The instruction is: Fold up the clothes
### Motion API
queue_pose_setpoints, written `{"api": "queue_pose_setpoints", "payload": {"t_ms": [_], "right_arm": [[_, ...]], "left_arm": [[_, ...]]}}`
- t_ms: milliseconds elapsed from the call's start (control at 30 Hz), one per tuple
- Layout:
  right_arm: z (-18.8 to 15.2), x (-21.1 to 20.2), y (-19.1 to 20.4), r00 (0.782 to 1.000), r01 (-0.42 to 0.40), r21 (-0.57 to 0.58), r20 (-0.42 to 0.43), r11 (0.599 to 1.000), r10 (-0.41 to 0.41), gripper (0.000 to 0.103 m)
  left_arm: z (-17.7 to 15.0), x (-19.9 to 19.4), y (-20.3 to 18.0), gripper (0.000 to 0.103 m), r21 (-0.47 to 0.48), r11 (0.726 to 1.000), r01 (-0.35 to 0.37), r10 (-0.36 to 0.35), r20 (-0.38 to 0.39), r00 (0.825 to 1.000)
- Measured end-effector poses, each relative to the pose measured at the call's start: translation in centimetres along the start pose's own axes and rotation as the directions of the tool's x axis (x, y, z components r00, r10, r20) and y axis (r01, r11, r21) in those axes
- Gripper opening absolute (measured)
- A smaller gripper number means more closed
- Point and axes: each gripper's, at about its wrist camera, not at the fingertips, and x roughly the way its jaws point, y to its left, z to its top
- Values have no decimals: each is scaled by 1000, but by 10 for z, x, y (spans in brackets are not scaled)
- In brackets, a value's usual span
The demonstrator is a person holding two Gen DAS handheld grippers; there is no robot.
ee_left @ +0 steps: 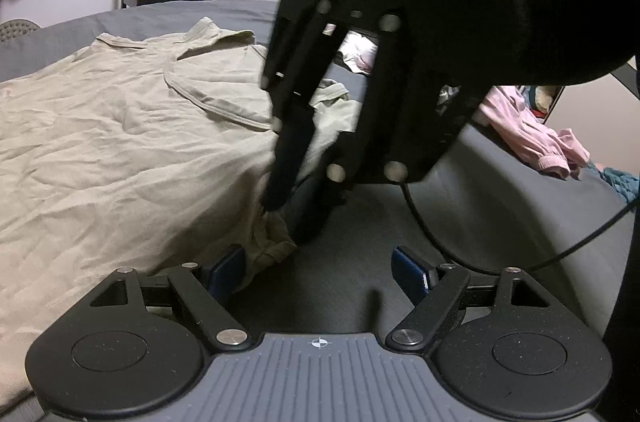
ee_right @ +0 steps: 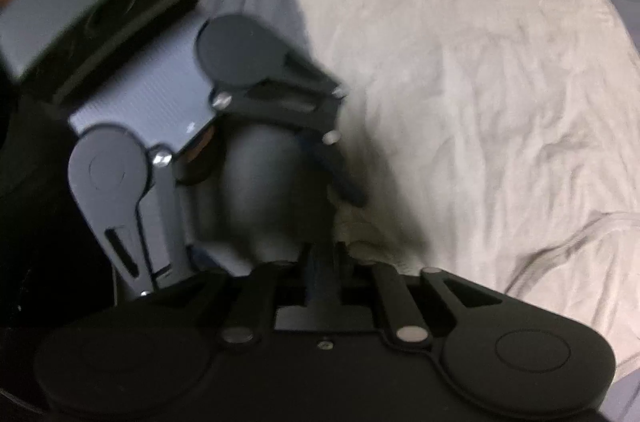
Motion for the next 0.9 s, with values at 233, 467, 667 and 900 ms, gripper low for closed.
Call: {"api": "queue_pose_setpoints", "payload": {"t_ms": [233,467,667,900], "right_arm": [[1,7,2,1000,26,0,5,1000,-26,29],[-3,15,4,999,-25,39,-26,999,26,31],[-6,13,-1,998,-64,85,-24,994,66,31],[-6,9,-10,997,-74,153,-3,985,75,30]], "left_arm": [[-2,-1,-1,80,-2,1000,11,-11,-12,1000],[-2,-1,-5,80,34,999,10,-10,-18,1000],[1,-2,-3,80,21,1000,21,-21,1,1000],[0,-1,-2,80,28,999,19,-19,-4,1000]]}}
